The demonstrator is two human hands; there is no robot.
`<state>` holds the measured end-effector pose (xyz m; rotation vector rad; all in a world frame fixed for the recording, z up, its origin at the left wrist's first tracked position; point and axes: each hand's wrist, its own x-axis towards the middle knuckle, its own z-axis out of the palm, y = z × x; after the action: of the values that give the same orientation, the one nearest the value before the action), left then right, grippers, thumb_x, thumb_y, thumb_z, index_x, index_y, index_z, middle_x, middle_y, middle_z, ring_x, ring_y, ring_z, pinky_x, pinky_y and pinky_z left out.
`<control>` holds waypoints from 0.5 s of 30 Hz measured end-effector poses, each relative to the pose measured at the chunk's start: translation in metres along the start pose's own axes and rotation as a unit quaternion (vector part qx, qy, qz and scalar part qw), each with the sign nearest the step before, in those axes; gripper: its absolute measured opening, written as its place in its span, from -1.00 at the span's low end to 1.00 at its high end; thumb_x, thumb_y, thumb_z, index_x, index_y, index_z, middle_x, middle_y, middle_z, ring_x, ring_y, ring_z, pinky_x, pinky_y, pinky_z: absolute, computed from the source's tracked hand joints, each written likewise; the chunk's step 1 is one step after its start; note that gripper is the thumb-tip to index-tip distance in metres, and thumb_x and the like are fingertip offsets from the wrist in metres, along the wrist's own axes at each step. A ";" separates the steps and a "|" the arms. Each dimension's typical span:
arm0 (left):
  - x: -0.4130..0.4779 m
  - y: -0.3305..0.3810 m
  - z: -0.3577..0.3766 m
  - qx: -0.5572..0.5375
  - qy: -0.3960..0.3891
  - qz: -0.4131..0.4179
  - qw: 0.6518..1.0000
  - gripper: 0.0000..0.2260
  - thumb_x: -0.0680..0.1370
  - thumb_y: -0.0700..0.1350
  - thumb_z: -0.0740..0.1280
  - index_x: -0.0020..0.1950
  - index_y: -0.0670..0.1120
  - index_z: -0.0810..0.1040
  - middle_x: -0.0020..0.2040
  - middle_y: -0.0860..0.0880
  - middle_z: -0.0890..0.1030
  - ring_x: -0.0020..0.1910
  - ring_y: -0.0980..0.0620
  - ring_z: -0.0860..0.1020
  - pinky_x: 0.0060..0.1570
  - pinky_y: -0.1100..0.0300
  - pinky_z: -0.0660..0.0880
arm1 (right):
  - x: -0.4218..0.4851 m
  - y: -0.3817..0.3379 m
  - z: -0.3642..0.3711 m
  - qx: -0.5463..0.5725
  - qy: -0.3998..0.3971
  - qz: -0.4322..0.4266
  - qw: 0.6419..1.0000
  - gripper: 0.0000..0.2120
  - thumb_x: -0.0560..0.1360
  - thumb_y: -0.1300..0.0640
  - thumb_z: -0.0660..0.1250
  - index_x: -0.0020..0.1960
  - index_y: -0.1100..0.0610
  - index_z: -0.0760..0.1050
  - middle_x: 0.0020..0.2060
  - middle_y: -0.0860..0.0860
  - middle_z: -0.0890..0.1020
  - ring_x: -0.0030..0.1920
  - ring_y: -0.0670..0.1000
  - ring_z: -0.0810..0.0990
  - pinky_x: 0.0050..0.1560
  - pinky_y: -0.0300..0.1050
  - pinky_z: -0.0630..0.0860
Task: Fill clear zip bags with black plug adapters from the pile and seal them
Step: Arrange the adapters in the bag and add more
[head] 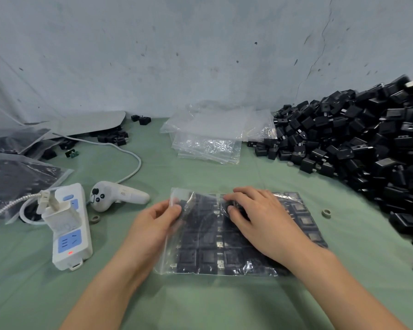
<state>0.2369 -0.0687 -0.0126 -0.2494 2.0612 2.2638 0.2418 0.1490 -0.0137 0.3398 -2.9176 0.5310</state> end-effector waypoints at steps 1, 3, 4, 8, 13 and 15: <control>-0.001 -0.002 0.000 0.039 0.014 0.018 0.999 -0.85 0.61 -0.19 0.32 0.11 -0.14 0.66 0.02 -0.06 0.73 0.11 -0.05 0.66 0.23 0.05 0.52 | 0.000 0.000 0.000 0.000 0.001 0.000 1.000 -0.62 0.68 -0.11 0.05 0.46 -0.13 0.38 0.41 -0.16 0.40 0.42 -0.04 0.29 0.50 -0.07 0.15; -0.002 -0.005 0.001 0.072 0.029 0.041 0.996 -0.87 0.60 -0.18 0.34 0.06 -0.09 0.68 -0.04 0.00 0.74 0.06 0.01 0.67 0.18 0.08 0.54 | 0.000 0.000 0.000 -0.001 0.002 -0.001 1.000 -0.61 0.68 -0.11 0.05 0.46 -0.13 0.38 0.41 -0.16 0.40 0.42 -0.04 0.29 0.50 -0.07 0.15; -0.002 -0.006 0.002 0.077 0.032 0.044 0.996 -0.87 0.60 -0.17 0.34 0.04 -0.07 0.69 -0.06 0.02 0.74 0.03 0.03 0.68 0.12 0.11 0.55 | 0.000 0.000 0.000 -0.002 0.002 -0.001 1.000 -0.61 0.68 -0.11 0.05 0.46 -0.13 0.38 0.41 -0.15 0.40 0.42 -0.04 0.29 0.50 -0.07 0.15; 0.001 -0.008 0.002 0.056 0.030 0.034 0.997 -0.88 0.59 -0.20 0.35 0.00 -0.08 0.69 -0.09 -0.04 0.74 -0.11 0.07 0.68 -0.05 0.22 0.56 | -0.001 0.000 0.000 -0.002 0.002 -0.003 1.000 -0.61 0.68 -0.10 0.04 0.46 -0.13 0.38 0.41 -0.16 0.40 0.41 -0.06 0.28 0.49 -0.08 0.14; 0.008 -0.012 -0.008 0.099 0.012 -0.013 0.995 -0.90 0.54 -0.17 0.40 -0.13 -0.08 0.70 -0.24 -0.08 0.65 -0.25 0.02 0.53 -0.09 0.09 0.45 | -0.001 -0.001 0.000 -0.011 -0.002 -0.009 1.000 -0.61 0.68 -0.12 0.04 0.47 -0.13 0.36 0.40 -0.17 0.41 0.42 -0.07 0.29 0.50 -0.07 0.14; 0.010 -0.013 -0.009 0.068 0.001 -0.029 0.997 -0.93 0.48 -0.21 0.43 -0.12 -0.21 0.67 -0.23 -0.14 0.63 -0.21 -0.04 0.50 -0.08 0.05 0.41 | -0.001 -0.001 0.000 -0.017 -0.006 -0.012 1.000 -0.60 0.68 -0.13 0.02 0.48 -0.14 0.33 0.40 -0.19 0.40 0.43 -0.07 0.29 0.52 -0.03 0.12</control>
<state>0.2294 -0.0771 -0.0276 -0.2988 2.1688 2.0804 0.2434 0.1478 -0.0139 0.3735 -2.9264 0.4769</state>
